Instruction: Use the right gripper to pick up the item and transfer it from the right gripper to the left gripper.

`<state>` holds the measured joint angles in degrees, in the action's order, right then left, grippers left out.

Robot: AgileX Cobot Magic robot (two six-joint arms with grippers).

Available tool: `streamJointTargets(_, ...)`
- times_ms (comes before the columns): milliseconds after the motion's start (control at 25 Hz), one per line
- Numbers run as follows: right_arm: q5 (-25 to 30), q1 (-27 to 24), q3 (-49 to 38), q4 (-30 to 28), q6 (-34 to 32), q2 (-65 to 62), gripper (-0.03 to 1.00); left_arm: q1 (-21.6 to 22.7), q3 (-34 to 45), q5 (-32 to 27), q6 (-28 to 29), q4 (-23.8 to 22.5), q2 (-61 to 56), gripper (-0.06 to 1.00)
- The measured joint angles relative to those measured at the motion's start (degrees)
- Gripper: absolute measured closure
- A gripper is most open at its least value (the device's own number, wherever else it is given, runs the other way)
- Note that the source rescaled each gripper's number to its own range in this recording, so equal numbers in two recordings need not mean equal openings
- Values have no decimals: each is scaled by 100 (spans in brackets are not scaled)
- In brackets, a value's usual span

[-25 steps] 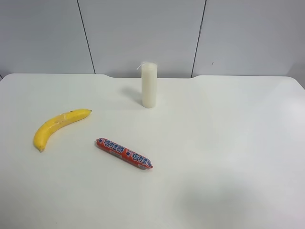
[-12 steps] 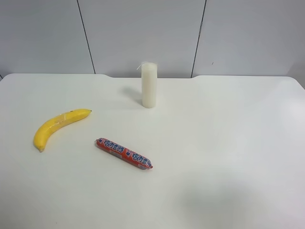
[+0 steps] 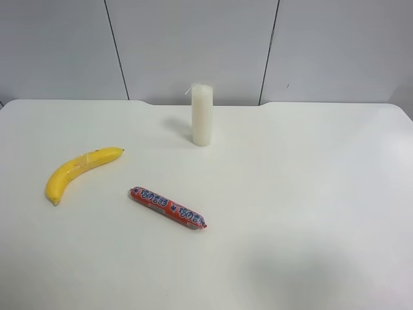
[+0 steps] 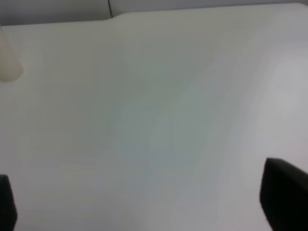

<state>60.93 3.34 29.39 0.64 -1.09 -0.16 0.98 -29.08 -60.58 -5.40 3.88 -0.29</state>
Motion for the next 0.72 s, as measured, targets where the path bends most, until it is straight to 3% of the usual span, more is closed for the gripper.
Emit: streamJointTargets(720, 0, -6, 0, 0, 0, 0, -3, 0, 0, 0, 5, 0, -5, -6)
